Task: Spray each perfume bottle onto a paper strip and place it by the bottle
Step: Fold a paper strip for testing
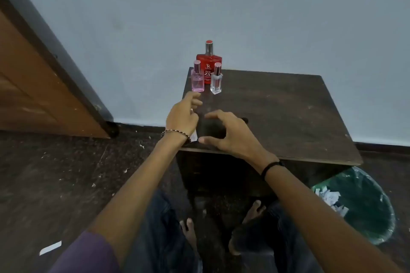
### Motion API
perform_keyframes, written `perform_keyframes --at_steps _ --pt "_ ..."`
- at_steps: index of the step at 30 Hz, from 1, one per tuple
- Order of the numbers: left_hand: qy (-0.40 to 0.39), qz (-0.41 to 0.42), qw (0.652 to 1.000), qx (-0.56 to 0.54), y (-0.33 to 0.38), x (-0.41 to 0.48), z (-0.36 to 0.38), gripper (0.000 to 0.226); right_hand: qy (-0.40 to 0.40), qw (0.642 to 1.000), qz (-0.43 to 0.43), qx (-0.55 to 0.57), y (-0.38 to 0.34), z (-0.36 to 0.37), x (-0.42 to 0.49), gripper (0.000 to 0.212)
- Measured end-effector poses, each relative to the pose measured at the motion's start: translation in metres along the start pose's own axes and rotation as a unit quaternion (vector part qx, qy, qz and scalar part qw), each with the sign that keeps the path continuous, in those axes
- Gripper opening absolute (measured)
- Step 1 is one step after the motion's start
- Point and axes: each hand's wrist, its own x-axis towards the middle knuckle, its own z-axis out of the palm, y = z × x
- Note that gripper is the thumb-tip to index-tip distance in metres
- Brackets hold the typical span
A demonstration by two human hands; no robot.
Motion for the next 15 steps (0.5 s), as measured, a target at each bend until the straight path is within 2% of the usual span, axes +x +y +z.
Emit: perform_keyframes --at_steps 4,10,15 --pt "0.015 -0.017 0.997 -0.078 -0.026 0.000 -0.005 0.064 -0.054 0.998 -0.036 -0.010 -0.004 0.012 0.016 0.071" --pt "0.026 -0.025 0.989 -0.143 -0.039 0.002 -0.002 0.067 -0.058 0.995 -0.052 -0.059 0.001 0.016 0.035 0.057" --pt "0.049 -0.029 0.987 -0.151 -0.043 0.007 0.003 0.056 -0.023 0.997 -0.049 -0.047 0.012 0.020 0.047 0.045"
